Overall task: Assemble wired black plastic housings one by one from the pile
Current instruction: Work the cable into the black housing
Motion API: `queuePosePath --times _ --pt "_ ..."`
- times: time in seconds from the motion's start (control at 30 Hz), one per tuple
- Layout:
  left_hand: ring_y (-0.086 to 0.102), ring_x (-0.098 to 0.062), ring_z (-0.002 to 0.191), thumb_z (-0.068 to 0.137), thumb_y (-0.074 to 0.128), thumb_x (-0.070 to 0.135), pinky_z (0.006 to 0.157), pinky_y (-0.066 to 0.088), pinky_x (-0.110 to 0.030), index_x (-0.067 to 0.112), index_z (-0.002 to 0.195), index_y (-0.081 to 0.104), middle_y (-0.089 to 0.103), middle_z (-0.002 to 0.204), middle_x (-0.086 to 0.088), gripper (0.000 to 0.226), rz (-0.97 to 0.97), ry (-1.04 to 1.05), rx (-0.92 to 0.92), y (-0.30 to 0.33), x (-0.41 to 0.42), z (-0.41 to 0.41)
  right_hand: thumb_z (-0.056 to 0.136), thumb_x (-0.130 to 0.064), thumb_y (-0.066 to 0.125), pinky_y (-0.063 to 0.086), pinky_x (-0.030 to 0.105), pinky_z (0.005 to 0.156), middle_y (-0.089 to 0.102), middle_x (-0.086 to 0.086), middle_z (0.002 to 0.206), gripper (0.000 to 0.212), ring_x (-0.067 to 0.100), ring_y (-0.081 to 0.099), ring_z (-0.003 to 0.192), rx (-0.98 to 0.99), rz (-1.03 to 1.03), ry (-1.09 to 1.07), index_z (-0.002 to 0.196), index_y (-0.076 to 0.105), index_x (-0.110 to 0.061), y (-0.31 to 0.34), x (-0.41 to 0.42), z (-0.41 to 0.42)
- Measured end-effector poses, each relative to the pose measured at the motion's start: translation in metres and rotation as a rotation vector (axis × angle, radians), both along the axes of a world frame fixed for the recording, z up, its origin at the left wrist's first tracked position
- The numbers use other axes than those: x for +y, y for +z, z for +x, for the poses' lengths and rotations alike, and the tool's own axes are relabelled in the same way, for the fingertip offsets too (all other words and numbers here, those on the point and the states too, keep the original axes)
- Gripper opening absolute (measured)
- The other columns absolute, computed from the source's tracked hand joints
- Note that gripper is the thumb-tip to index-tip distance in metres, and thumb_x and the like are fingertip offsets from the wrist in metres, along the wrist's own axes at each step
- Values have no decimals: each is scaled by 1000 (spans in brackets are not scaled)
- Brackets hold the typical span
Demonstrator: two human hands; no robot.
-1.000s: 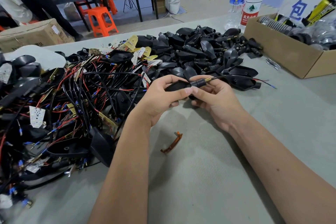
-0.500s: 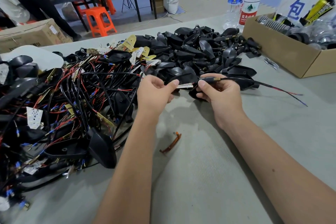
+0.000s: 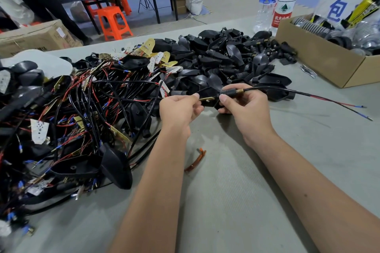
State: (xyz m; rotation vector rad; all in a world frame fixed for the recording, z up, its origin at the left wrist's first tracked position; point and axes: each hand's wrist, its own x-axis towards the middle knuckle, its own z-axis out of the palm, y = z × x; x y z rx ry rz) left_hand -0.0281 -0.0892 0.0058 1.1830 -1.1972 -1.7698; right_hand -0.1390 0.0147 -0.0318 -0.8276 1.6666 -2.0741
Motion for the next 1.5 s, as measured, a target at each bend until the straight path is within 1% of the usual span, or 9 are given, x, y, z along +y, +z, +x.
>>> queuePosePath --times 0.33,0.53,0.6,0.7,0.83,0.97,1.1,1.23,1.5 --pt "49 -6 37 90 58 -6 37 35 -14 3 80 59 58 47 -2 13 159 -80 94 21 8 -5 92 -3 74 60 27 68 75 2 77 7 20 75 73 -150 -48 -20 98 72 -1 0 -1 -2" --pt "52 -10 52 94 66 2 47 38 -19 11 109 66 66 61 0 18 -250 -179 -104 9 3 2 91 1 72 58 24 64 72 1 73 6 15 69 70 -268 -112 -25 91 73 -5 2 0 -4" --pt "58 -12 61 91 75 10 61 46 -25 13 112 61 72 64 2 26 -374 -156 -180 3 0 5 90 3 72 58 25 65 72 2 74 8 17 70 71 -257 -108 -2 91 73 -4 2 1 -5" --pt "69 -12 74 85 81 22 83 53 -34 18 110 61 76 70 5 32 -507 -135 -298 -1 -2 5 89 4 72 59 26 66 74 5 76 10 19 72 70 -238 -101 20 92 74 -5 2 1 -4" --pt "61 -15 68 75 87 38 76 53 -35 24 94 70 62 66 7 29 -591 -100 -431 -3 -5 6 89 5 72 59 27 65 73 8 77 11 21 71 69 -210 -96 71 94 74 -5 3 2 -3" --pt "64 -14 70 80 86 26 64 51 -27 23 97 74 70 82 -1 21 -432 -157 -266 -1 -9 10 92 7 67 58 25 63 71 10 76 12 20 70 70 -264 -126 119 95 73 -3 6 4 -3" --pt "76 -29 89 95 68 2 66 61 -26 4 102 74 77 98 -17 9 -110 -312 50 6 -9 12 103 -7 57 59 27 61 72 15 84 17 22 68 72 -332 -150 222 97 72 -1 10 4 -1" --pt "77 -30 87 94 69 -1 69 63 -30 1 101 73 77 96 -19 9 -87 -314 116 7 -12 14 110 -25 45 59 27 59 75 14 89 38 20 68 72 -376 -145 164 105 71 3 10 2 -2" --pt "77 -29 86 93 70 0 73 64 -34 -3 99 73 77 96 -21 8 47 -342 226 8 -17 17 95 -14 74 53 21 55 73 4 78 8 16 70 68 -372 -169 -98 94 73 -6 6 2 -6"
